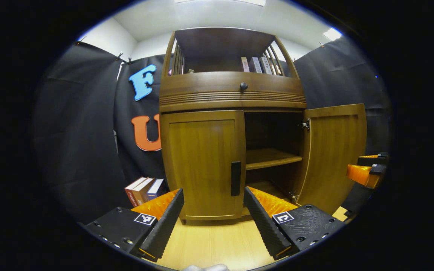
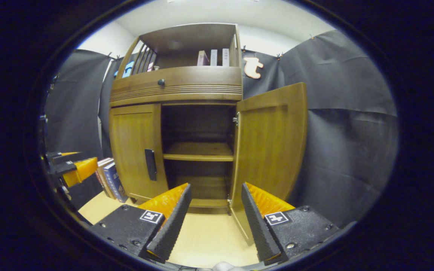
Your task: Open the right door of the double-door shoe cabinet with the right hand, and open the left door with the left hand.
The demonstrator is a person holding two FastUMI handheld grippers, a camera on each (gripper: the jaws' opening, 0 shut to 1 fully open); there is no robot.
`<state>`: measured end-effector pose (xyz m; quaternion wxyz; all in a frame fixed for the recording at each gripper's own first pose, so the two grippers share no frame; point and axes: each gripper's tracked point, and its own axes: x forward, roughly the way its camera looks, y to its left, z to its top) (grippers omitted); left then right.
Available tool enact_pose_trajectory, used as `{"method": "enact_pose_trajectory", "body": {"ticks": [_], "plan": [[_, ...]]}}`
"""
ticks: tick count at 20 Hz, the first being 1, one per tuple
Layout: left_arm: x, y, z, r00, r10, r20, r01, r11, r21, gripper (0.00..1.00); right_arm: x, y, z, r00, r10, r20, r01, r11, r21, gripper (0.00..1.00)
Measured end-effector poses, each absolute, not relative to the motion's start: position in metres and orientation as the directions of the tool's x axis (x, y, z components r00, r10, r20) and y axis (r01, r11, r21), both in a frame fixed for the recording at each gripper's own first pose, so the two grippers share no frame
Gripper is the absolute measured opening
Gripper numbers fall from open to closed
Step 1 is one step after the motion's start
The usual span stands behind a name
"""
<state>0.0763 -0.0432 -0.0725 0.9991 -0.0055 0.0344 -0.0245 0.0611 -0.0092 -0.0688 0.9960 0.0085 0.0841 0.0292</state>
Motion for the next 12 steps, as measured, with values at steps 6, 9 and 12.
{"method": "enact_pose_trajectory", "body": {"ticks": [6,9,12], "plan": [[0.156,-0.075,-0.086,0.994,-0.104,-0.014,0.104,0.994,-0.018,0.96,0.065,-0.02,-0.056,0.984,0.02,-0.177,-0.023,1.0,-0.014,0.84],[0.203,-0.089,-0.099,0.993,-0.115,-0.013,0.115,0.993,-0.028,0.96,0.064,-0.031,-0.055,0.981,-0.012,-0.195,0.002,0.999,-0.053,0.84],[0.245,-0.104,-0.112,0.992,-0.129,-0.012,0.128,0.991,-0.037,0.96,0.063,-0.041,-0.056,0.978,-0.046,-0.205,0.031,0.996,-0.079,0.84]]}}
